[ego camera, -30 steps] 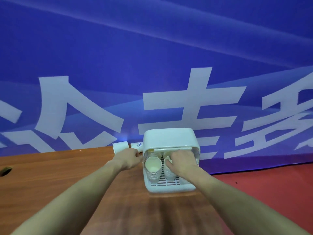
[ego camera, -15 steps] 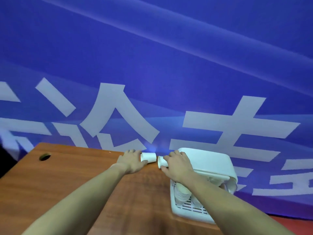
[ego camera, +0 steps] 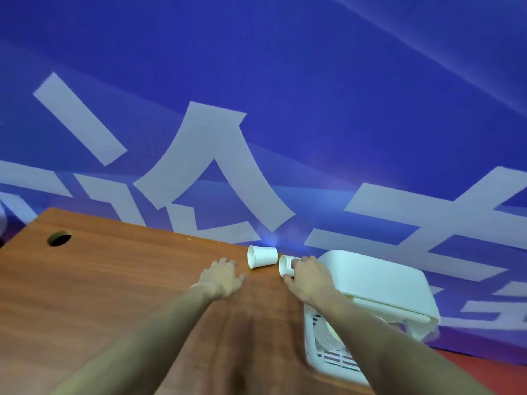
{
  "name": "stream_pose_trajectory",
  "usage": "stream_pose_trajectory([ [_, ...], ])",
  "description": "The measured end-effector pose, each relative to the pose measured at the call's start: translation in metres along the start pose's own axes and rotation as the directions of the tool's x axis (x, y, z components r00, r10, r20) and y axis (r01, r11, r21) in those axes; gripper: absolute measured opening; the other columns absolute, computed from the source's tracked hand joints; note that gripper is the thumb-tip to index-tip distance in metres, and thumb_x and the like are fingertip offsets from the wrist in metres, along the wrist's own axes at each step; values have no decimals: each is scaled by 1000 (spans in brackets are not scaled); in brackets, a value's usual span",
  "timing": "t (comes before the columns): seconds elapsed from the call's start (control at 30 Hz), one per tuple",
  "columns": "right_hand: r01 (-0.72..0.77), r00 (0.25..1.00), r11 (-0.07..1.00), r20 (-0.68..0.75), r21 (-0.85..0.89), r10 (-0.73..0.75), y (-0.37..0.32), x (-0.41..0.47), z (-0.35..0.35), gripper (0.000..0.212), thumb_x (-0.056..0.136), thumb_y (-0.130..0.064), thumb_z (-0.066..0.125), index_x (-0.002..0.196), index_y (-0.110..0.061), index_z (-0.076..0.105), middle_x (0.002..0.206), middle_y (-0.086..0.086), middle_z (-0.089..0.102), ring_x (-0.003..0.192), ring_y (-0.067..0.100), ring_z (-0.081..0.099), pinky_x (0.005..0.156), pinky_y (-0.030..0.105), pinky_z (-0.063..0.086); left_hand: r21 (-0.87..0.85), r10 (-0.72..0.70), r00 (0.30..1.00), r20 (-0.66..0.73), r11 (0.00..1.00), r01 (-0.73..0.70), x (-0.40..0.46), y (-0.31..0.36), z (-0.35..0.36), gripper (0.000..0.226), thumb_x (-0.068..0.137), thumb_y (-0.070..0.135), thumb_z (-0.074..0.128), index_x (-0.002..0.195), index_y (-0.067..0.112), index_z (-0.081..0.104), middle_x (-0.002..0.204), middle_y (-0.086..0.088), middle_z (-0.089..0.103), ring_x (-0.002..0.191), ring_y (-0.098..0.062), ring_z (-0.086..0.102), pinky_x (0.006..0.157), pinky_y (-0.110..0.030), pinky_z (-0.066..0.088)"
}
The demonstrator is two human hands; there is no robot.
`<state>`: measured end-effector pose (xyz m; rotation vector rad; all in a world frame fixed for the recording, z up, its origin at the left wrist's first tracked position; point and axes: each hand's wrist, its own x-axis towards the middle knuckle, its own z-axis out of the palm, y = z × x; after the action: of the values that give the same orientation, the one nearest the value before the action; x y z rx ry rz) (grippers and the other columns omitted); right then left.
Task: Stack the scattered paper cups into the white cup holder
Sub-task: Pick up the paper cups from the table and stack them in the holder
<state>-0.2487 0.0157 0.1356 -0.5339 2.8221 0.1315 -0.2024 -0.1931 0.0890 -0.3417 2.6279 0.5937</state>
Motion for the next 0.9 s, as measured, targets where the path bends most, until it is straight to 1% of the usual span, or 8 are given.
stream_pose_trajectory([
  [0.13,-40,998,999,45,10,40,2,23,10,42,98,-43,41,123,-13,57,124,8,58,117,25,48,96,35,40,-16,1,999,41,1000,0,29,2,12,58,97,54,43,143,19,43,149,-4,37,137,-25,36,111,-42,34],
  [0.3,-49,995,995,84,-88,56,5,57,23,43,97,-44,39,124,-17,58,126,6,59,119,25,48,101,39,36,-65,18,1000,26,998,-16,63,12,19,54,97,49,47,140,17,47,143,-4,43,133,-26,40,109,-40,36],
  [0.4,-80,992,989,89,-123,91,6,77,32,41,96,-44,39,122,-19,60,126,4,60,121,25,47,103,41,32,-82,13,999,34,997,-10,84,12,27,48,96,48,49,135,19,52,135,-5,47,129,-26,43,106,-39,39],
  [0.47,-111,988,983,94,-143,125,7,89,39,40,96,-43,39,118,-20,63,123,4,62,119,25,49,105,43,29,-116,1,1000,27,993,2,98,11,33,47,95,48,50,132,20,56,131,-5,51,126,-25,48,104,-38,41],
  [0.6,-135,977,972,135,-195,163,9,110,54,39,95,-42,37,113,-22,65,116,2,66,112,25,54,103,43,27,-155,-52,998,-25,987,47,119,16,40,42,91,51,52,122,25,65,119,3,66,111,-22,61,92,-33,49],
  [0.7,-168,961,967,187,-192,204,11,122,66,36,93,-39,38,115,-23,62,116,0,66,111,23,57,101,42,27,-106,-53,994,-96,993,43,131,23,46,38,91,53,53,114,28,70,112,6,69,107,-20,62,89,-31,47],
  [0.77,-169,956,967,208,-191,209,13,125,73,35,93,-36,38,116,-24,61,115,-1,66,112,22,56,101,42,28,-83,-50,989,-137,996,39,137,25,48,32,92,49,54,108,28,72,108,6,71,104,-20,63,87,-29,47],
  [0.9,-156,962,973,196,-172,189,17,127,73,33,95,-32,39,117,-24,61,116,-2,64,115,23,54,102,43,29,-11,-5,979,-205,1000,3,138,29,48,27,94,42,52,103,27,73,101,2,72,101,-22,64,84,-30,45],
])
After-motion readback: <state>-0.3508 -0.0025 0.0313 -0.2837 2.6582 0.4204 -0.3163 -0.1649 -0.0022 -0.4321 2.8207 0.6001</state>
